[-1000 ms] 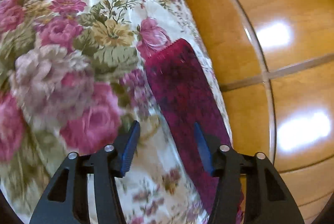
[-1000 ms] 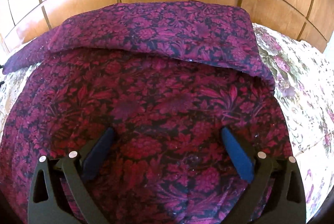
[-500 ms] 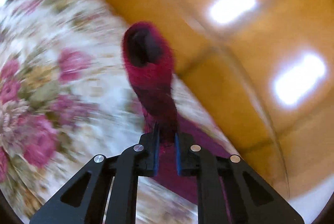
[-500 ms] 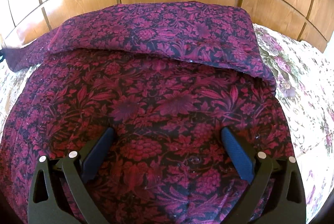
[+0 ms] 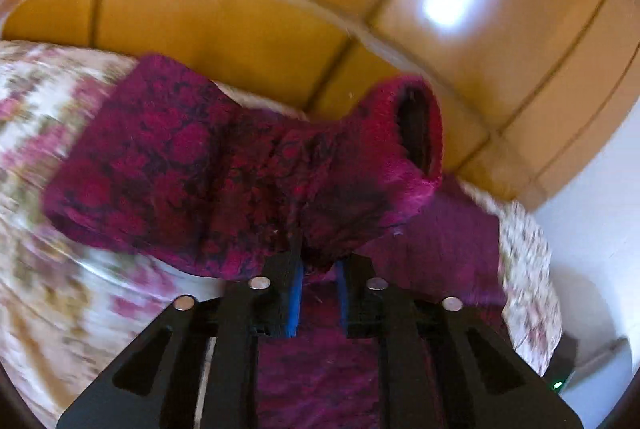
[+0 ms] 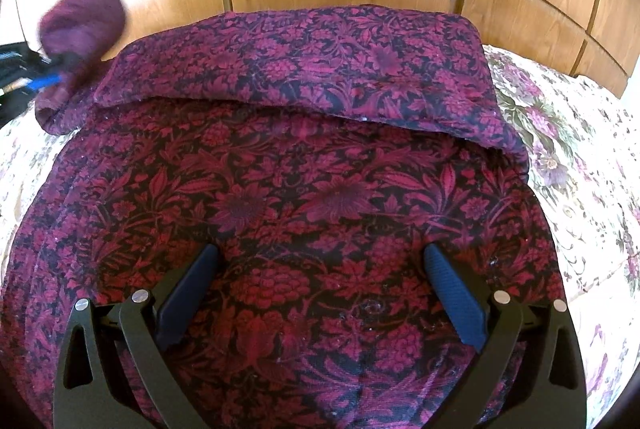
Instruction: Fold small clothes
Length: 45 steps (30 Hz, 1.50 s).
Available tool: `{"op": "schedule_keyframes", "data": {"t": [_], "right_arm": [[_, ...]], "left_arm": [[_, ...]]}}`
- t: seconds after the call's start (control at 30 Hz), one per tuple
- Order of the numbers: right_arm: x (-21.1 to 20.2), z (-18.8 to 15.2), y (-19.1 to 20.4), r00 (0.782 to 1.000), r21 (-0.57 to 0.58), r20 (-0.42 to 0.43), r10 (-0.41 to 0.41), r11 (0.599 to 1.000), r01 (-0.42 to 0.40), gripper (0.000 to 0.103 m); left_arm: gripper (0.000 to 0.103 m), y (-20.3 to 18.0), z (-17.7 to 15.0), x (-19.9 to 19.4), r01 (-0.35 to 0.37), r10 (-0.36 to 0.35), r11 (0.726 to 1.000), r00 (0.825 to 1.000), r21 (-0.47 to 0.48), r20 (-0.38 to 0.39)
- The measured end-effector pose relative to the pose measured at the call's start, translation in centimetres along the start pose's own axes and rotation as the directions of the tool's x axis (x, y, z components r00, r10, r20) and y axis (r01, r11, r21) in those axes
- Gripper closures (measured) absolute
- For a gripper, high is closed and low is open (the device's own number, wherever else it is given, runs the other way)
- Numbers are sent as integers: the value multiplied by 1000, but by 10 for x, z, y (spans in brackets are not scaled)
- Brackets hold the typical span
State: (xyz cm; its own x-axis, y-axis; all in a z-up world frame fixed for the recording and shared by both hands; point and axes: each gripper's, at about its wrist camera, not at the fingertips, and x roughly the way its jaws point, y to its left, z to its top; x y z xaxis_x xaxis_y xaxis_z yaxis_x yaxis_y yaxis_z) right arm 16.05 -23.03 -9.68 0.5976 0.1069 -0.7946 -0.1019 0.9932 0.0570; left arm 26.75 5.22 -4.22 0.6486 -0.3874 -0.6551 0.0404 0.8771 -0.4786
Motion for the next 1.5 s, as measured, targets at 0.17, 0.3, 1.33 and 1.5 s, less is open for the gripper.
{"op": "schedule_keyframes", "data": {"t": [0.17, 0.3, 1.33, 1.5], "right_arm": [[1, 1, -4, 1000, 6, 0, 14, 1000, -14, 2], [-3, 6, -7, 999, 25, -9, 33, 999, -33, 2], [-68, 163, 0, 934, 128, 278, 223, 955, -266, 94], [-42, 151, -62, 968, 247, 225, 112, 954, -168, 95]], "left_arm": [[44, -20, -15, -4, -17, 16, 999, 1000, 39, 6], [27, -21, -37, -29, -18, 17, 999, 1000, 44, 24], [25, -6, -128, -33, -47, 47, 997, 999, 64, -5], [25, -9, -126, -33, -58, 59, 996, 998, 74, -8]]}}
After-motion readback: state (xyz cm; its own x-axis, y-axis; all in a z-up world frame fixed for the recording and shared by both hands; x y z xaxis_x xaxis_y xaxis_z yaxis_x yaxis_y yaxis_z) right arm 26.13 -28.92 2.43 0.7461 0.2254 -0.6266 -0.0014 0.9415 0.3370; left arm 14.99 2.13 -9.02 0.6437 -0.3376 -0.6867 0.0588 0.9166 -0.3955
